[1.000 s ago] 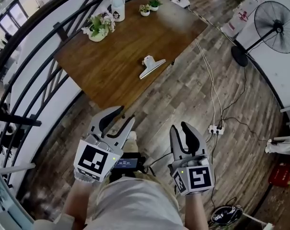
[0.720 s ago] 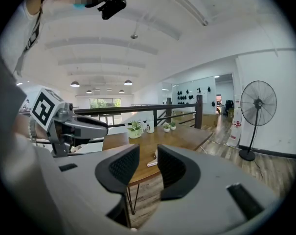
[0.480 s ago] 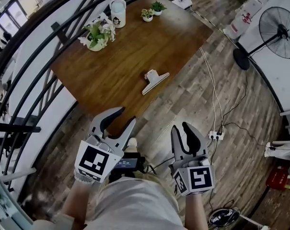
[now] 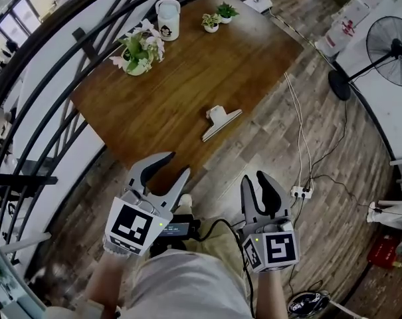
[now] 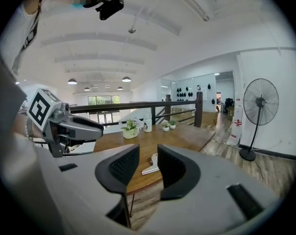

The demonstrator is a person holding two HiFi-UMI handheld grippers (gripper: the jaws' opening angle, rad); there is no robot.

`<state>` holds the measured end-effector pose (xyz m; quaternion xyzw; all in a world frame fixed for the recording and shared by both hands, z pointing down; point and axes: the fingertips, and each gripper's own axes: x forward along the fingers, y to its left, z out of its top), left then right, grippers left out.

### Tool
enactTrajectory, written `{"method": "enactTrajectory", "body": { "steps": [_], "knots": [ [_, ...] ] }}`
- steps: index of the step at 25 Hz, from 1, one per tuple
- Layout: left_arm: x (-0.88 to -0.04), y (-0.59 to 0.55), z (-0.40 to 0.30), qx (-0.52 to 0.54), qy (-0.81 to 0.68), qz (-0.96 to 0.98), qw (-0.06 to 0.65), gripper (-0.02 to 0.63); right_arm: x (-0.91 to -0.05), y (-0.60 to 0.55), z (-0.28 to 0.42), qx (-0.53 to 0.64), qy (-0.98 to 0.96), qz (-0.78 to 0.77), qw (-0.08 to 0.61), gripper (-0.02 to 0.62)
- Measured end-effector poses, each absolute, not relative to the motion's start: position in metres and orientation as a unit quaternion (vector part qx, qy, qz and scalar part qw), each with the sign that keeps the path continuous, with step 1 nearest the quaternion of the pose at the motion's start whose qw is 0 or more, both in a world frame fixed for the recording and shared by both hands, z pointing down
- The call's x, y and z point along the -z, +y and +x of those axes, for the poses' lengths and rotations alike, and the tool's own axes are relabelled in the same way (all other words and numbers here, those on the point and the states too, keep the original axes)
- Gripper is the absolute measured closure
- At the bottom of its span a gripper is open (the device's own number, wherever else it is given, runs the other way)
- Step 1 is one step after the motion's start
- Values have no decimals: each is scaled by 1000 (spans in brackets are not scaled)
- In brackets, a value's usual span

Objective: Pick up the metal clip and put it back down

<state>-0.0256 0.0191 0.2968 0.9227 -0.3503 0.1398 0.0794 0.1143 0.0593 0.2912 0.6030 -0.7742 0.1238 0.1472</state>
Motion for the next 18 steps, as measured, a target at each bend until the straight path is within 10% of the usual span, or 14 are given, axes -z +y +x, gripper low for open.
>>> {"method": "enactTrajectory", "body": {
  "steps": [18],
  "knots": [
    [-298,13,-22,-135,-354,922,82,465,-292,49,106,-112,-788,586,154,471]
  ]
}}
